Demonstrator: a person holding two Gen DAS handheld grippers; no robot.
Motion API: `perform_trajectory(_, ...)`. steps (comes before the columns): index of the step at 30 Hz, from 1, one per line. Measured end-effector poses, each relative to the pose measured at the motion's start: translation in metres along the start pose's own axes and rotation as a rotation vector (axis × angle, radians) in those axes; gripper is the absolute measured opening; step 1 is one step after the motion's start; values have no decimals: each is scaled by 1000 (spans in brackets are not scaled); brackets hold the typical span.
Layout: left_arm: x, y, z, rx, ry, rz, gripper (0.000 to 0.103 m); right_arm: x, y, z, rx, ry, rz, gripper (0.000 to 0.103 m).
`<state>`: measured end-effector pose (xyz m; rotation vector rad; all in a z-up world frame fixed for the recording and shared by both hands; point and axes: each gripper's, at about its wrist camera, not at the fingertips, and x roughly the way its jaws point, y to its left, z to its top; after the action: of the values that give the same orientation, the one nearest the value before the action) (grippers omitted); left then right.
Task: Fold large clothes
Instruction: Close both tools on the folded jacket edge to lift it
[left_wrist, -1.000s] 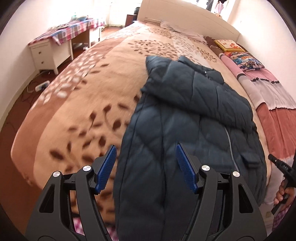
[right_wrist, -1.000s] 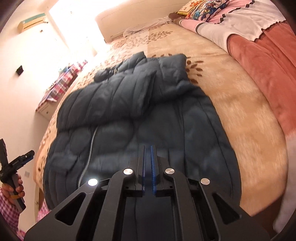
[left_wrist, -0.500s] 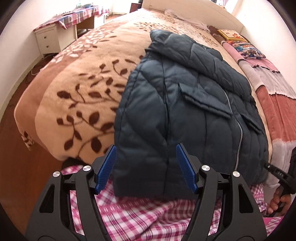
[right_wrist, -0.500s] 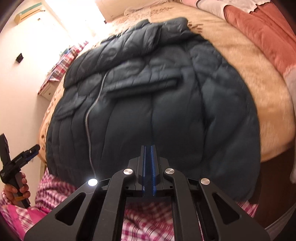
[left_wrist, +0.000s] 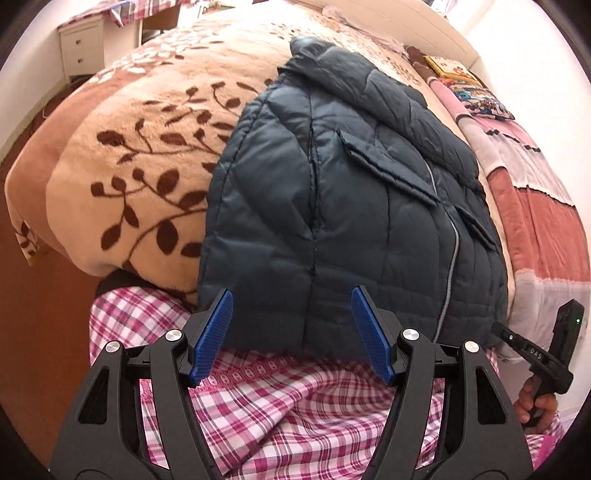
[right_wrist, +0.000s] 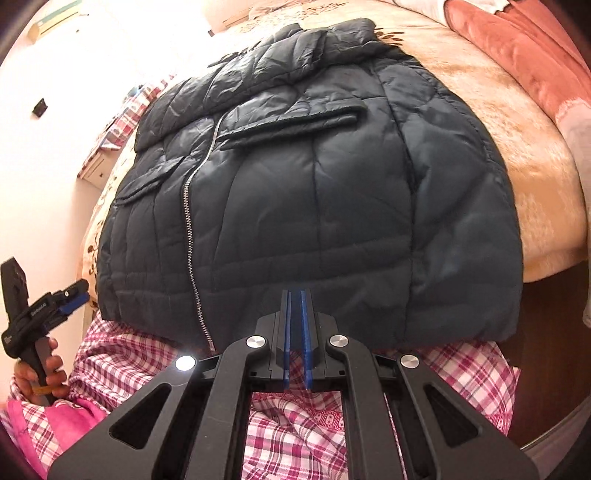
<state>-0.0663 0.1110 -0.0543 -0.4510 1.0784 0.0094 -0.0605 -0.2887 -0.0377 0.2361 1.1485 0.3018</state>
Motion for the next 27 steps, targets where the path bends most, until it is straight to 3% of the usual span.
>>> perform_trajectory(3, -3, 1, -2, 3, -13, -10, 66, -1, 0, -3, 7, 7, -1, 7)
perform_trajectory(11, -5, 10, 15, 38, -54, 68, 66, 4, 1, -7, 5, 32, 34, 7)
perform_trajectory(12, -2, 11, 19, 39, -45, 63, 66, 5, 1, -7, 8, 33, 49, 13)
perform_trajectory(13, 0, 12, 21, 38, -37, 57, 66, 6, 0, -6, 12, 28, 66, 38)
perform_trajectory(15, 7, 12, 29, 45, -28, 58, 67, 4, -2, -5, 21, 9, 96, 63)
perform_trajectory(21, 31, 14, 50, 64, 1, 83, 69, -6, -18, 6, 45, -39, 111, 69)
perform_trajectory(27, 52, 22, 57, 37, 57, 61, 69, -20, -50, 26, 25, -97, 13, 71)
